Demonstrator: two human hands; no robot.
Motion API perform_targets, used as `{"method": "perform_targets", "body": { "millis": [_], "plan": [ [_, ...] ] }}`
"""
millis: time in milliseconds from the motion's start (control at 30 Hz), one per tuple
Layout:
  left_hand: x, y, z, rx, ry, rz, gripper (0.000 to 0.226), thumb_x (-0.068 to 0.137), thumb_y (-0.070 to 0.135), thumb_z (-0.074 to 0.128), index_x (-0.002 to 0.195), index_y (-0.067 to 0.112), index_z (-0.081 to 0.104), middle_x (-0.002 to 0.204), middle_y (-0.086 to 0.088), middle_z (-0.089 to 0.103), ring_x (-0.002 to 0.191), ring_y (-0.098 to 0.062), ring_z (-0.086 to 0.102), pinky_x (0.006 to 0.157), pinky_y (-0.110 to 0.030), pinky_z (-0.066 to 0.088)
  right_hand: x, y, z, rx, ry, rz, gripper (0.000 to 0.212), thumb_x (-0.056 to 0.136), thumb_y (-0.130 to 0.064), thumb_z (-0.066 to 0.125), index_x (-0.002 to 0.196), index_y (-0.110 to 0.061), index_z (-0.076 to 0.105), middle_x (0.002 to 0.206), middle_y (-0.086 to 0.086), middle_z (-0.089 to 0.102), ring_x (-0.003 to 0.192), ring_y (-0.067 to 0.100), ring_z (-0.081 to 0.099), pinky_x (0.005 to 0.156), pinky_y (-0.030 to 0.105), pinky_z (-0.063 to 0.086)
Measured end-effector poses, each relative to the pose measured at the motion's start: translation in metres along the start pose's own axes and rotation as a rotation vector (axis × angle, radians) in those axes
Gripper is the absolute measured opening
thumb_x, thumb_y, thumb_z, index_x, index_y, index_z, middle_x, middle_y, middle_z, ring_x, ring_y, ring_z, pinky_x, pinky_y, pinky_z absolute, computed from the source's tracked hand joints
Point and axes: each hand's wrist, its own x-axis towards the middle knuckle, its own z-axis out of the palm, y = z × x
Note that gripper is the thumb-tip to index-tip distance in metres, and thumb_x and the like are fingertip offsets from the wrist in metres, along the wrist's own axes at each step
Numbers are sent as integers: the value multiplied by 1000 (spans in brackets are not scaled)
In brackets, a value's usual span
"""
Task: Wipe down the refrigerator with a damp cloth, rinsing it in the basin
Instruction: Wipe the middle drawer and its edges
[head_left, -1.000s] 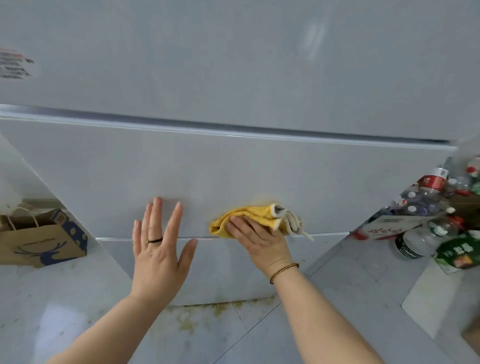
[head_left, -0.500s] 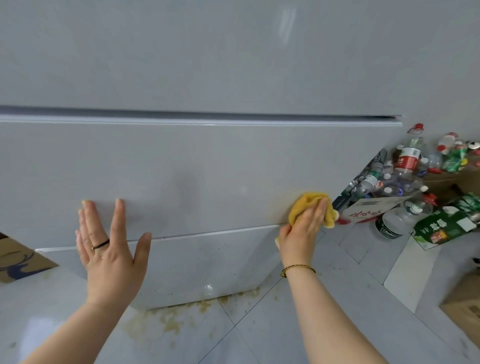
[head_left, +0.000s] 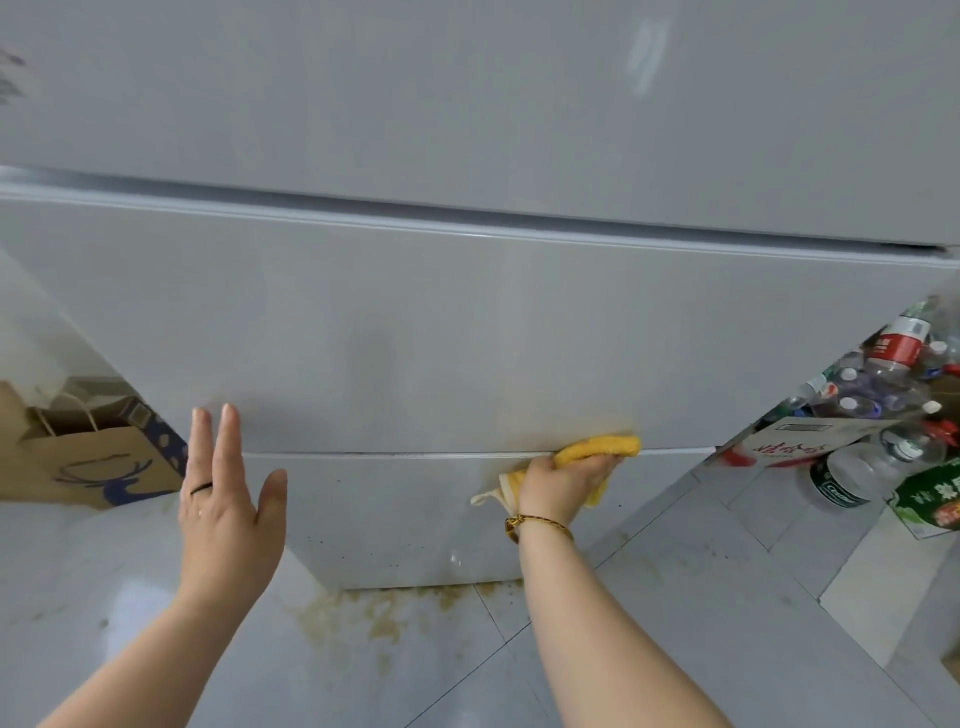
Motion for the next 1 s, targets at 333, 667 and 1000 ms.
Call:
{"method": "perform_targets", "body": {
  "millis": [333, 667, 1000],
  "plan": [
    [19, -45, -39, -198, -170, 59, 69, 91, -4, 41, 133, 44, 12, 129, 19, 29, 128, -15, 34, 111, -48, 22, -133, 17, 89, -70, -310, -69, 78, 83, 18, 38, 143, -2, -8, 153, 4, -6, 136, 4, 0, 82, -15, -4],
    [23, -91, -109, -313, -178, -139, 58, 95, 6, 35, 137, 41, 17, 130, 18, 31, 134, -11, 24, 101, -25, 18, -240, 23, 141, -211, -888, -159, 77, 84, 14, 30, 146, -17, -4, 146, -16, 0, 140, 4, 6, 94, -3, 4],
    [17, -127, -179, -404, -128, -442, 42, 94, 17, 44, 135, 28, 38, 137, 3, 43, 128, -14, 37, 98, -25, 27, -268, -30, 135, -51, -1426, 54, 41, 57, -7, 45, 93, -24, 57, 79, -4, 58, 67, 5, 56, 59, 17, 47]
  ]
}}
